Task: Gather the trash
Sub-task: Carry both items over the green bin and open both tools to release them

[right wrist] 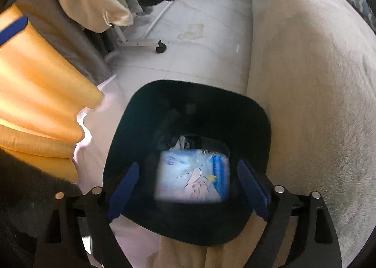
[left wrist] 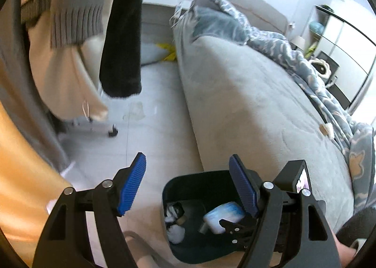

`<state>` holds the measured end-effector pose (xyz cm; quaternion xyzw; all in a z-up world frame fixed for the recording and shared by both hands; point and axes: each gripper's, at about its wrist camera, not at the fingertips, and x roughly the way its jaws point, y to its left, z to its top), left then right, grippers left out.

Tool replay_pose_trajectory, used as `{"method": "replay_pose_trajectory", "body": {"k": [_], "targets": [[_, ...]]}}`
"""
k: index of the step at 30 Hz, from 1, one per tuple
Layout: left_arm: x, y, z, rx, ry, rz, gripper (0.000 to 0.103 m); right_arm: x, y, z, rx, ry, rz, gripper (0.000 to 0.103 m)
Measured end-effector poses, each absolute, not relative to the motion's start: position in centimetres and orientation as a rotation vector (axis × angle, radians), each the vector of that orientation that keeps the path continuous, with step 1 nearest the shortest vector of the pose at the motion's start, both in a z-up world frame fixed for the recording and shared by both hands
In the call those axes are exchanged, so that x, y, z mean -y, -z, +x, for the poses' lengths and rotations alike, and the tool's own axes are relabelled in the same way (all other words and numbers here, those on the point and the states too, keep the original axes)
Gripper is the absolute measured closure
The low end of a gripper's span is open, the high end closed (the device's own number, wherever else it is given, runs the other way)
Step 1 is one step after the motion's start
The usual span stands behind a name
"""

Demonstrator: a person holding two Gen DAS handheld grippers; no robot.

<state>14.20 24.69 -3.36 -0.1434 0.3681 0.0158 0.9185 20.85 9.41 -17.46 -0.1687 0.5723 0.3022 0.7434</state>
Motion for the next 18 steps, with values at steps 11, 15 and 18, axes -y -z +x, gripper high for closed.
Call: {"method": "replay_pose_trajectory", "body": {"k": [11, 15, 18], "targets": [[-24.1, 0.3, 13.8, -0.665, 0.084, -0.304, 0.022, -7.9, 12.7, 18.1, -1.074, -0.59, -0.346, 0.012], [-23.5, -0.5, 13.6, -0.633, 0.108, -0.303, 0.02, -6.5, 10.0, 17.8, -1.005, -0.545, -0.33, 0.012], [-23.1, -1.4, 13.4, -0.596, 0.147, -0.333, 0.015, -4.7, 8.2, 17.4, -0.967, -0.497, -0.319, 0.012]]}}
